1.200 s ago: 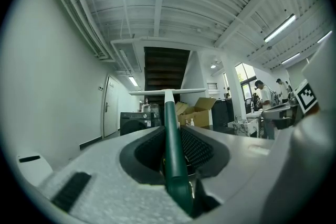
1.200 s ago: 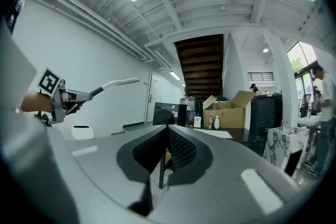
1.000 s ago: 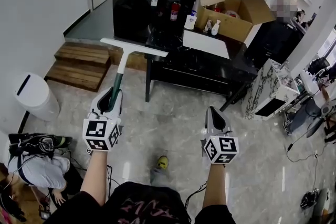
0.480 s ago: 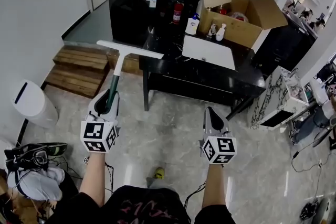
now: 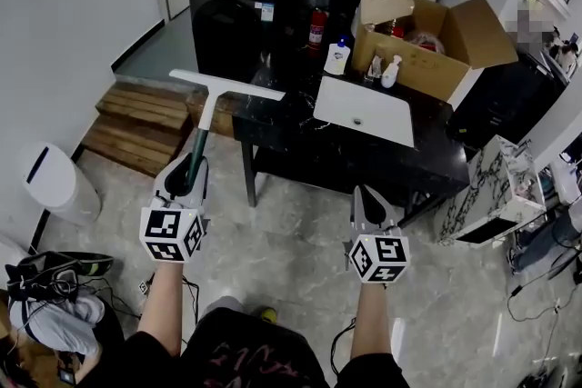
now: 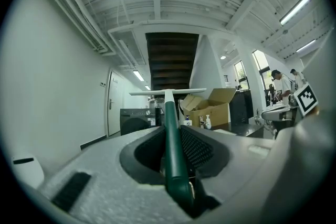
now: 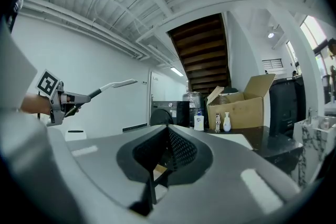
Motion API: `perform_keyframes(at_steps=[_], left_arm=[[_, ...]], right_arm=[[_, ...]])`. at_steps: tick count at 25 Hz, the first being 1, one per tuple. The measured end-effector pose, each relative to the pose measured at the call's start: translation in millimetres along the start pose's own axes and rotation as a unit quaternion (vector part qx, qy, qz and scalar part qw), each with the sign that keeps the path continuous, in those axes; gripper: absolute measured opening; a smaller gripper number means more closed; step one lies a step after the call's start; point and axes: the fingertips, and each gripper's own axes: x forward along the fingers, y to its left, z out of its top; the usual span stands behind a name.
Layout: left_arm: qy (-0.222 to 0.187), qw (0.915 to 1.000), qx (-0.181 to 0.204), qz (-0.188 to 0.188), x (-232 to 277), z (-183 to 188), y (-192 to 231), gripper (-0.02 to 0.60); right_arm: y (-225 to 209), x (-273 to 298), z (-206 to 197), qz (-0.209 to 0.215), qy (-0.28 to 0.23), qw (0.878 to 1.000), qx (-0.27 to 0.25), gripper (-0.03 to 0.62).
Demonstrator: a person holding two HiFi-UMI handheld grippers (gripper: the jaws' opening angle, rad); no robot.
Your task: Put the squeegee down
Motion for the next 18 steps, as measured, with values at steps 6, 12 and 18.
perform_keyframes(at_steps=[6,12,18], left_arm=[[0.0,1.0,0.006,-0.003,44,0,-4,0.098],[0.001,0.9999,0.004,-0.012,95,-6,0,0.098],[0.012,0.9996,-0.005,-0.024,160,-17,18,0.098]], right_arm=[[-25,35,0,0.002,-0.004,1.0,0.005,0.009],[-48,71,-4,-0.009,0.0,1.0,0.008,0.009],[-71,125,-6,-0.026,0.012,1.0,0.003,0.009]])
